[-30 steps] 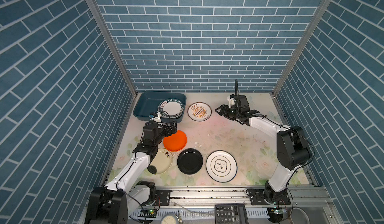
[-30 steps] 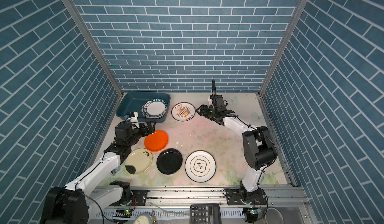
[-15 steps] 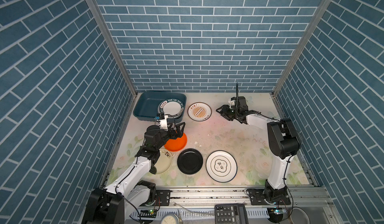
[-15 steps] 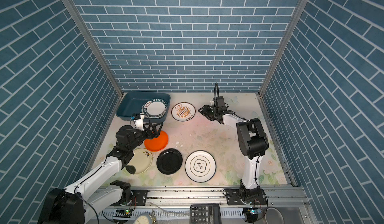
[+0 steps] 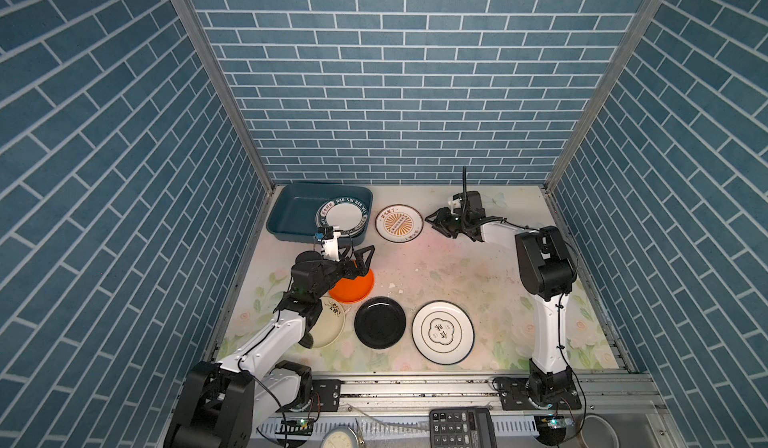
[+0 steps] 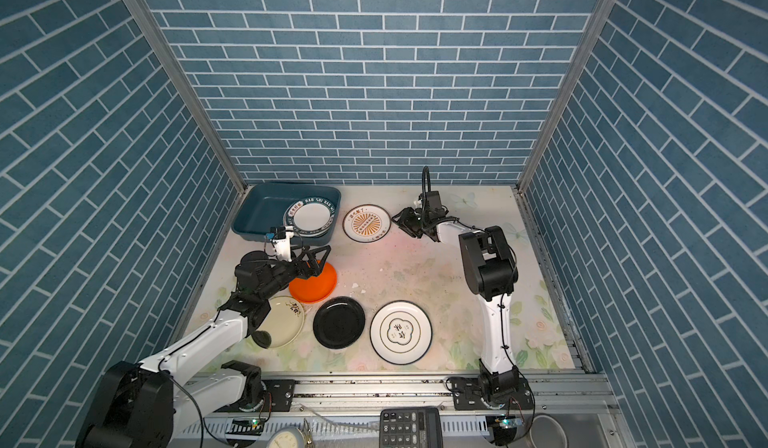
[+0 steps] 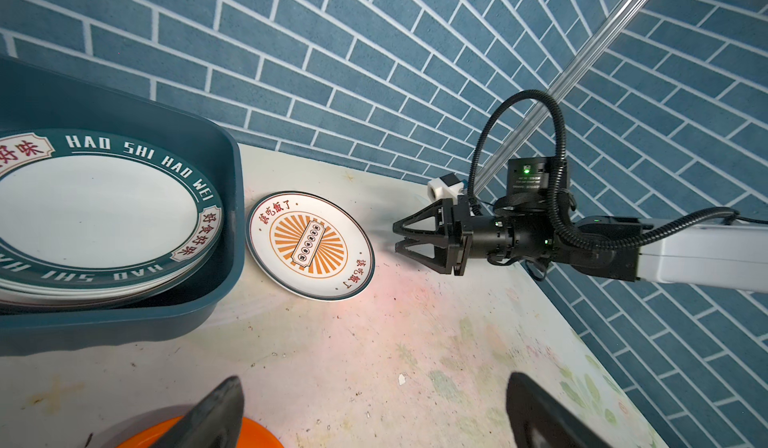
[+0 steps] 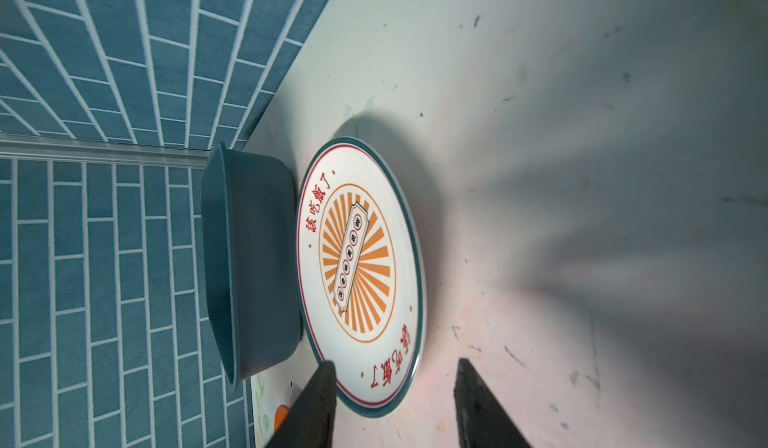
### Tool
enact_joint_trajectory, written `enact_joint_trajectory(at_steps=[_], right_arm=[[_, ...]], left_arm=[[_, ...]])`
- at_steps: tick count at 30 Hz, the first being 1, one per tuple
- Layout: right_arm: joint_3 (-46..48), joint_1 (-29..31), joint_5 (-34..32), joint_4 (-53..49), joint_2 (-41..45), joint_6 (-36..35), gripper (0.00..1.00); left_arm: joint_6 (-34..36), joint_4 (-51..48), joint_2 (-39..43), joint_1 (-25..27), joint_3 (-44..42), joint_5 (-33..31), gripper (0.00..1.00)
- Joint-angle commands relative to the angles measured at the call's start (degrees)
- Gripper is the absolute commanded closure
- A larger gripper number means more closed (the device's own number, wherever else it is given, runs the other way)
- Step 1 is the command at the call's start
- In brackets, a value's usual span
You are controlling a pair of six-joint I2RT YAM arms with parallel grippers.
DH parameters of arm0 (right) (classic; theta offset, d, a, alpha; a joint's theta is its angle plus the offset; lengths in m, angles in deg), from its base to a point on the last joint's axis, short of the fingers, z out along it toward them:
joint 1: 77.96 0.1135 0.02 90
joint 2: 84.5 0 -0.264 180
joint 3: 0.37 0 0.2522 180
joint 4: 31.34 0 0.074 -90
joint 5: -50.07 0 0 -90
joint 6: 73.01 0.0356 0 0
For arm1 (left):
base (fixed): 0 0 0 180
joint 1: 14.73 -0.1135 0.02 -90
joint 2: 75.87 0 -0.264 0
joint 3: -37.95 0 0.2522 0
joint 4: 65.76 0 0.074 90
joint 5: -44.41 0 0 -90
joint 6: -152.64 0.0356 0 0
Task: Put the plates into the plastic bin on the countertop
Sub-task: 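Withdraw the left gripper from the bin while the right gripper reaches the sunburst plate, then grip the edge of the orange-sunburst plate with the right gripper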
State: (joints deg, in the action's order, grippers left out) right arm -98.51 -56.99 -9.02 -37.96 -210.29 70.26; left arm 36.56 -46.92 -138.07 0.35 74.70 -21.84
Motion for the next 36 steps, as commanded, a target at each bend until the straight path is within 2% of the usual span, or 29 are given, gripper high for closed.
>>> enact_joint_trajectory(at_steps=[1,14,16,20,36], right_arm=[[-1.3,-0.2,0.9,-0.1,-2.0,1.7,0.55],[-4.9,0.2,2.1,-1.7,-5.7,1.6,0.63],[-6.6,0.4,2.7,-3.0,-6.9,1.6,0.65],[-7.9,0.8,3.6,-2.7,-7.6,1.3,0.66],[-12.6,2.1,4.0,-7.1,-10.3,-1.4,0.70]], left_arm=[[1.1,2.4,-1.1,1.2,-0.5,0.7,0.01],[3.7,0.8,-3.2,2.6,-0.1,-2.1,0.01],[5.9,-1.4,-3.1,2.6,0.5,-2.4,0.01],[10.6,-6.7,-2.1,2.6,1.5,-7.0,0.01],[11.0,-6.5,-1.8,2.6,0.3,-10.4,0.00]])
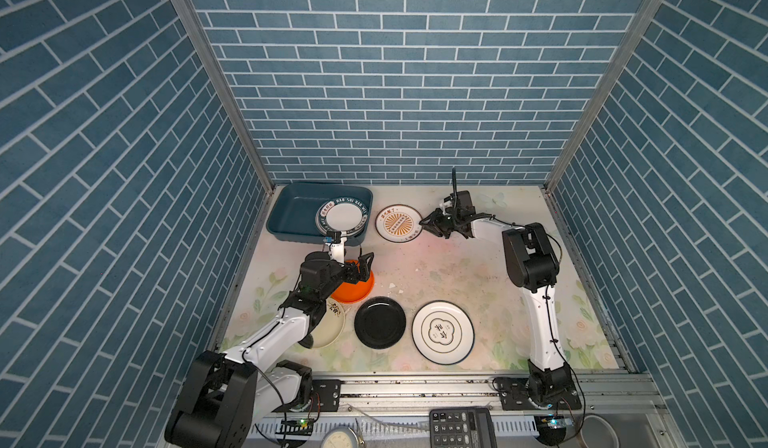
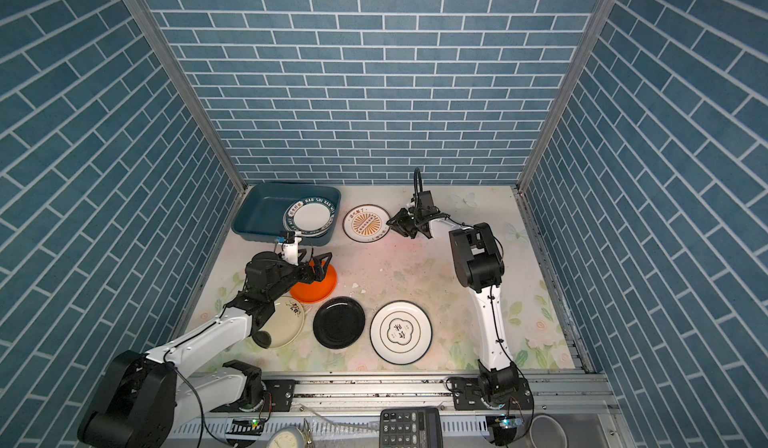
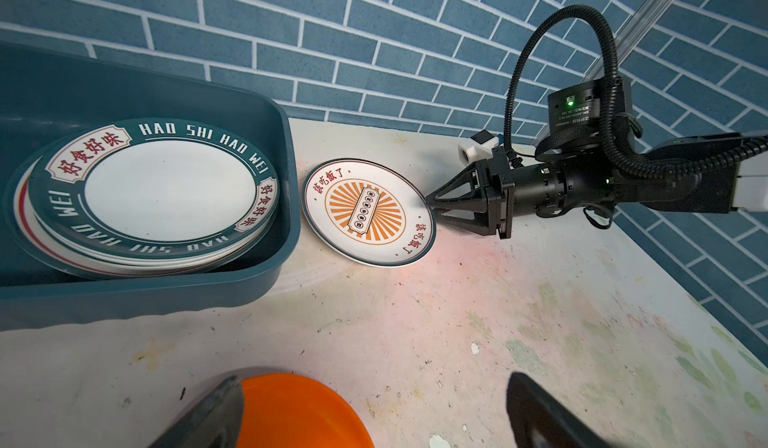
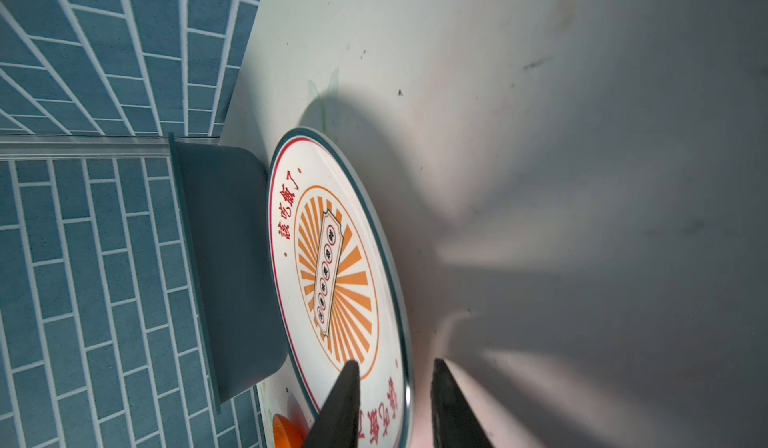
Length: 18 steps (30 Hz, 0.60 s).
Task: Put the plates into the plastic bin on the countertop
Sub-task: 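Grip the edge of the orange-sunburst plate with the right gripper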
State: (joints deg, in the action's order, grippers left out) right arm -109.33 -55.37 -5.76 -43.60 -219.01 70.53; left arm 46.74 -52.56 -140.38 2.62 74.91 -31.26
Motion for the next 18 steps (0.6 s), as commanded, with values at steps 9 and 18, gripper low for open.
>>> enact_joint_trajectory(at_steps=[9,18], right_arm=[[-4.9,0.7,0.5,-2.9,-2.7,-1.8,0.80],[-5.8,0.4,0.6,-3.0,-3.1,-1.3,0.88]], left_arm=[[1.3,-2.9,1.1,0.3,0.8,-2.0,0.00],[2.2,-4.9,1.2,0.3,1.4,-3.6,0.01]])
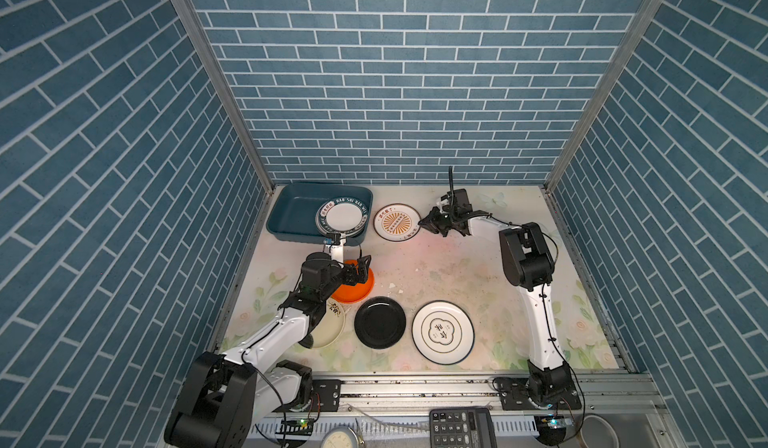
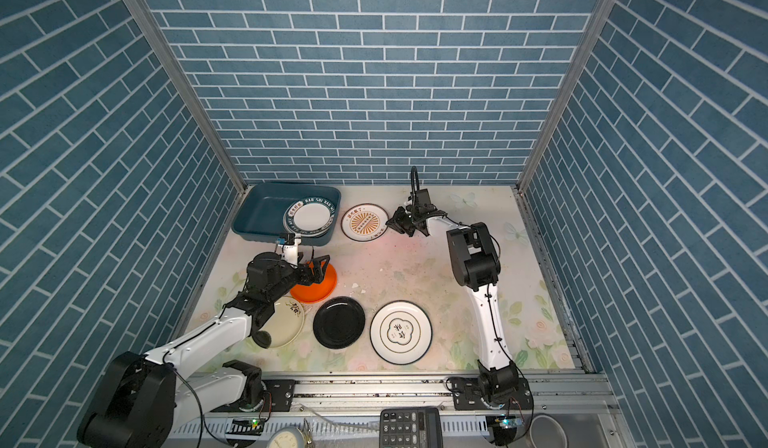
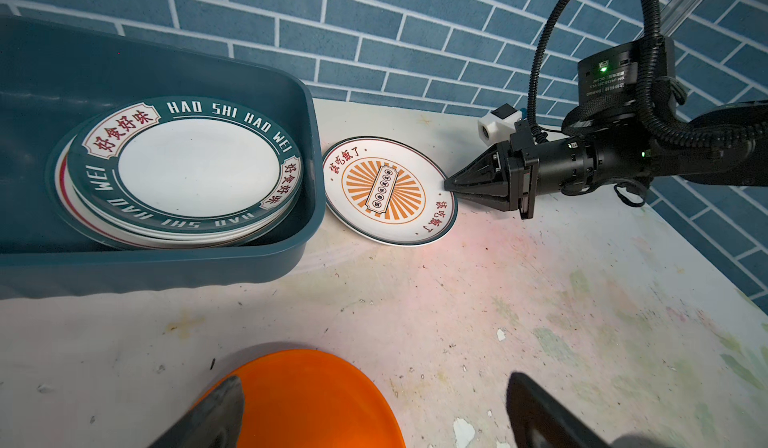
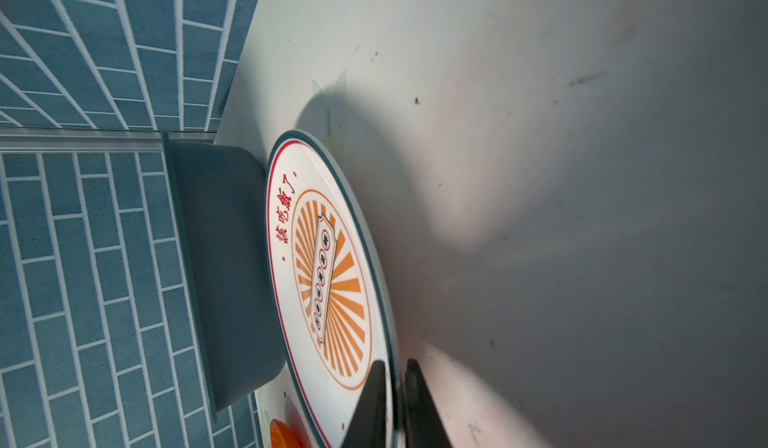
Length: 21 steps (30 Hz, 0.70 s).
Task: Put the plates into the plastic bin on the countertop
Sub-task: 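Grip the edge of the orange-sunburst plate with the right gripper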
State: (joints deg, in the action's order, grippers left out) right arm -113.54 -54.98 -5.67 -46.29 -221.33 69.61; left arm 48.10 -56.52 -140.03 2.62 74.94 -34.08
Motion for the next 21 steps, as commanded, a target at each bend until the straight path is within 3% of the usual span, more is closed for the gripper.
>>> enact_joint_trajectory(at_steps=[1,11,21], right_arm=[[-1.4,-0.1,0.6,-0.2,-0.7,-0.3,0.89],[9.9,-1.5,-0.7,16.2,2.9,8.0,1.00],[15.7,-2.9,-2.8,17.0,7.6,7.2,1.00]], left_arm=[[0.8,-0.9,0.8,0.3,1.4,-0.8,0.01],[0.8,-1.1,1.5,0.3,1.3,-0.4,0.00],[0.6,-0.9,1.7,0.3,1.3,-0.2,0.01]])
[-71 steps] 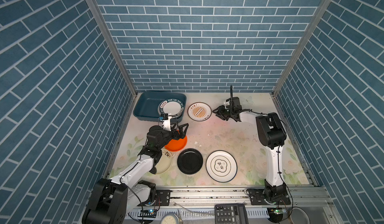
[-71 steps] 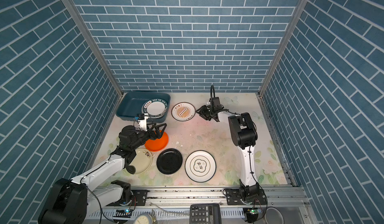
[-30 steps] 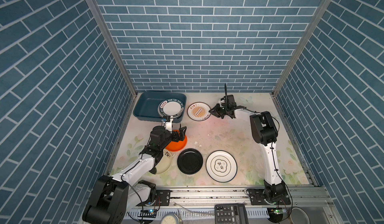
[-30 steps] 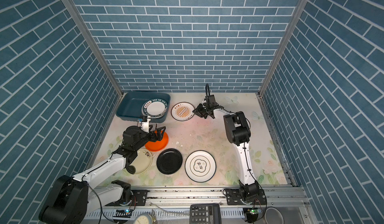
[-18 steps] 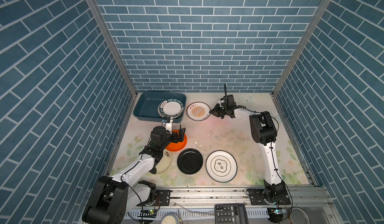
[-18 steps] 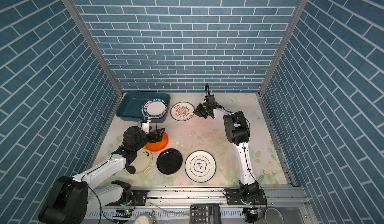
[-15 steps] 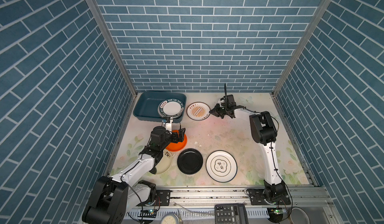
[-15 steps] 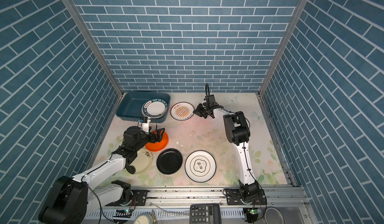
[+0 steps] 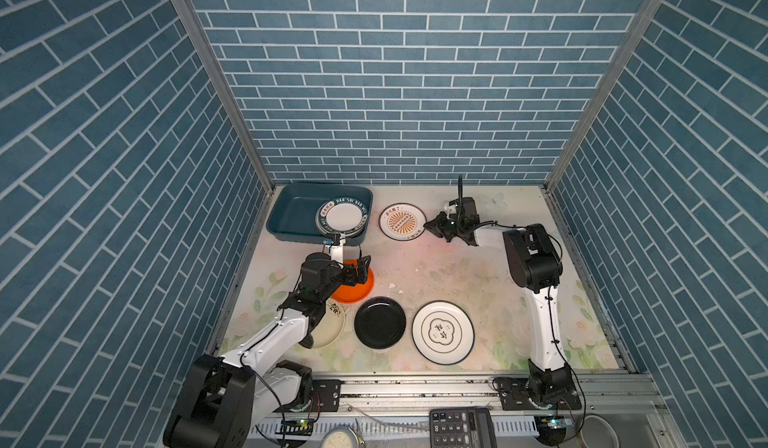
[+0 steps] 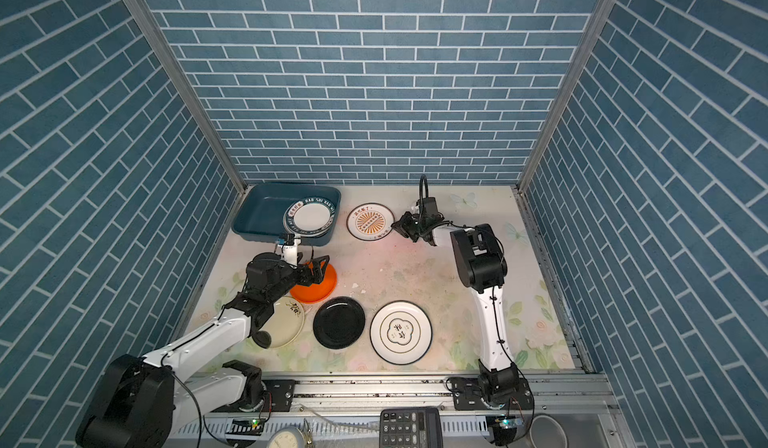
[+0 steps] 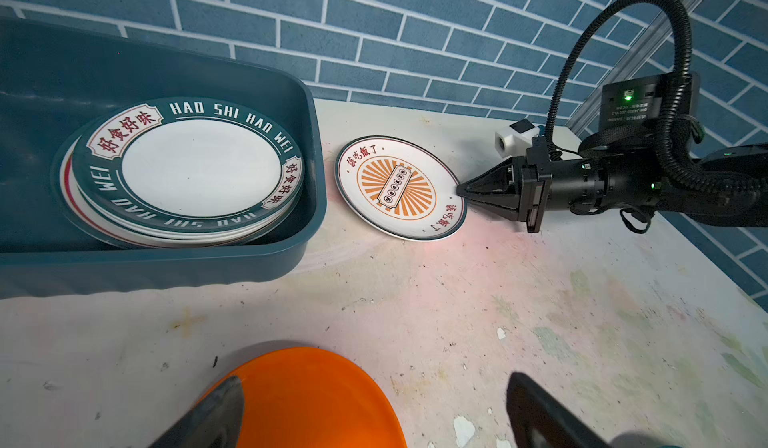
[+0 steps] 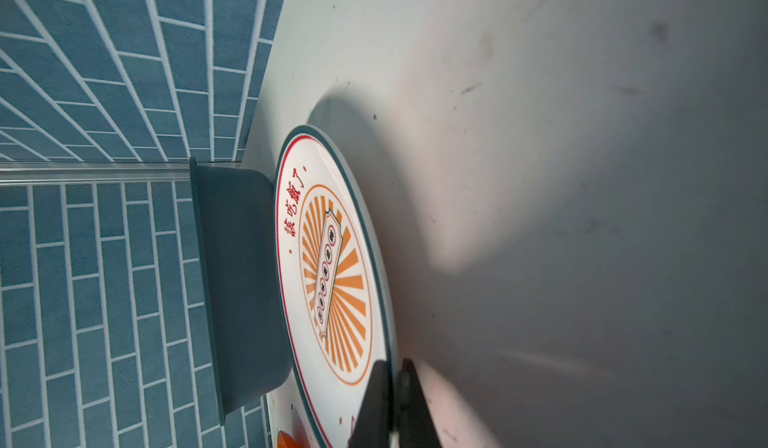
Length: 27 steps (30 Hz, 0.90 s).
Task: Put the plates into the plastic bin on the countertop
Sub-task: 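Grip the edge of the orange-sunburst plate with the right gripper, then lift the sunburst plate on edge with the right gripper toward the left gripper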
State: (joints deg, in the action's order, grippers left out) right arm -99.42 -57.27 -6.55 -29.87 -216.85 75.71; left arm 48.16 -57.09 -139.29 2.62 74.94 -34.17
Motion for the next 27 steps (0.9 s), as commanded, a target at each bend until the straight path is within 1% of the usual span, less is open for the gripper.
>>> enact_joint_trajectory(at_steps=[1,5,7,18,27], right_arm=[[2.3,-0.8,-2.4,0.8,3.7,0.9,1.00],[6.2,-1.0,-5.6,1.5,6.3,-0.8,1.00],[7.8,-1.1,-7.0,1.0,9.4,-1.8,1.00],[17.7,-1.2,-11.7,0.6,18.4,-5.0,1.00],[27.7,-1.3,-14.4,1.6,27.1,-6.6,1.00]], left_arm=[[0.4,-0.4,1.0,0.3,1.3,0.0,0.00],[0.4,-0.1,1.0,0.4,1.0,-0.3,0.00],[0.6,0.0,1.2,0.7,1.0,-0.6,0.00],[4.6,-3.3,2.4,4.5,2.1,-6.1,0.00],[5.5,-2.7,2.6,6.9,2.1,-7.7,0.00]])
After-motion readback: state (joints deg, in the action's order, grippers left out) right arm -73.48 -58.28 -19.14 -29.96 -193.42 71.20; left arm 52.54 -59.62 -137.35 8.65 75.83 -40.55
